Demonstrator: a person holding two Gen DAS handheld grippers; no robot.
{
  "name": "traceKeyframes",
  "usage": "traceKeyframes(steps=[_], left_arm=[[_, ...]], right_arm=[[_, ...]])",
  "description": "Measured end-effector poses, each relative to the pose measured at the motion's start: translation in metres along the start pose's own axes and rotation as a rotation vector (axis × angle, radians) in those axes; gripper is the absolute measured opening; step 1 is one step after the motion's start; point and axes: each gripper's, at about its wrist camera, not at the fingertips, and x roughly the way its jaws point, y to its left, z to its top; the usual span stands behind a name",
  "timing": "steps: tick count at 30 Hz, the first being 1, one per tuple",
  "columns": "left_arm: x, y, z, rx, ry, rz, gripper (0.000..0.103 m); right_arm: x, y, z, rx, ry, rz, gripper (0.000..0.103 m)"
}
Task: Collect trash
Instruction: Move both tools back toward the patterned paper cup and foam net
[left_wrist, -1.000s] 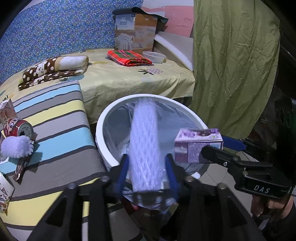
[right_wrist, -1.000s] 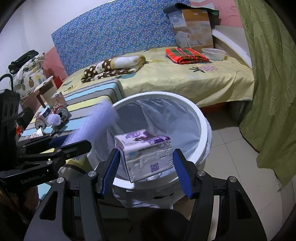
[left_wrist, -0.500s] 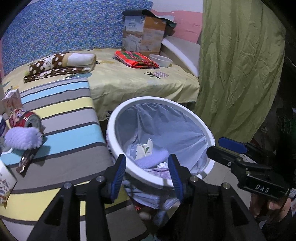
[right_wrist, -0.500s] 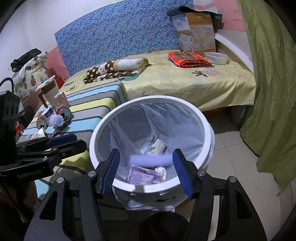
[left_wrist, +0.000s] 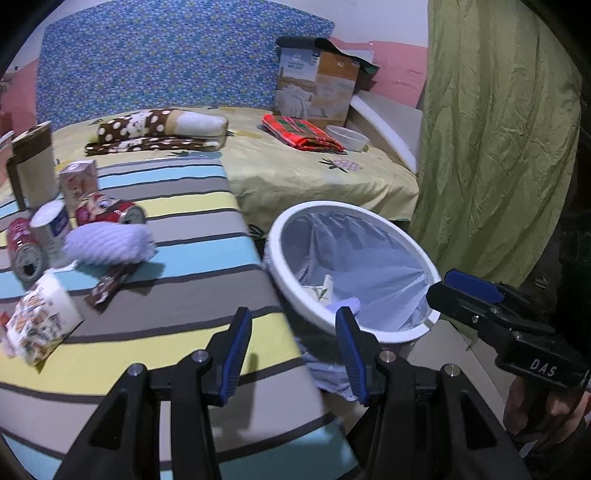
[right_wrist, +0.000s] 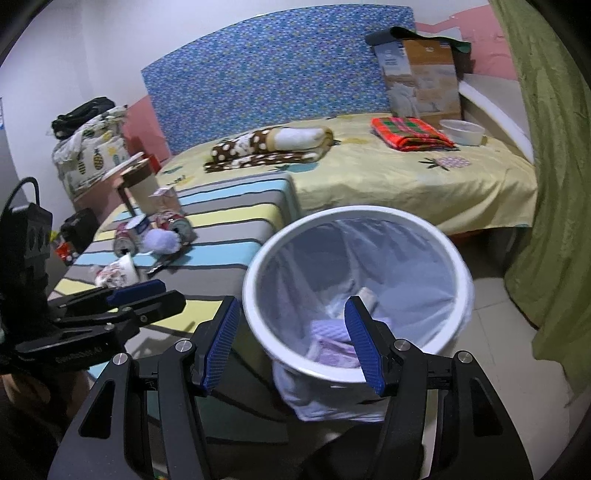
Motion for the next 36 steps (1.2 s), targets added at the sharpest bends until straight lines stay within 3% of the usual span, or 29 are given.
traceKeyframes(steps=[17,31,36], left_arm=[[-0.039,0.048,-0.027,-0.065,-0.046,0.128,0.049],[-0.066,0.107,-0.027,-0.121,-0.098,0.262,0.049],[-0.067,0.131,-0.021,-0.127,-0.112,0.307,0.056]], right_arm=[[0.016,0.049,-0.002,-0.083,0.055,0.168,0.061],[0.034,0.083,0.008,-0.18,0.076,0.205,0.061],[0.045,0.093,0.012,-0.199,0.088,0.211,0.061]])
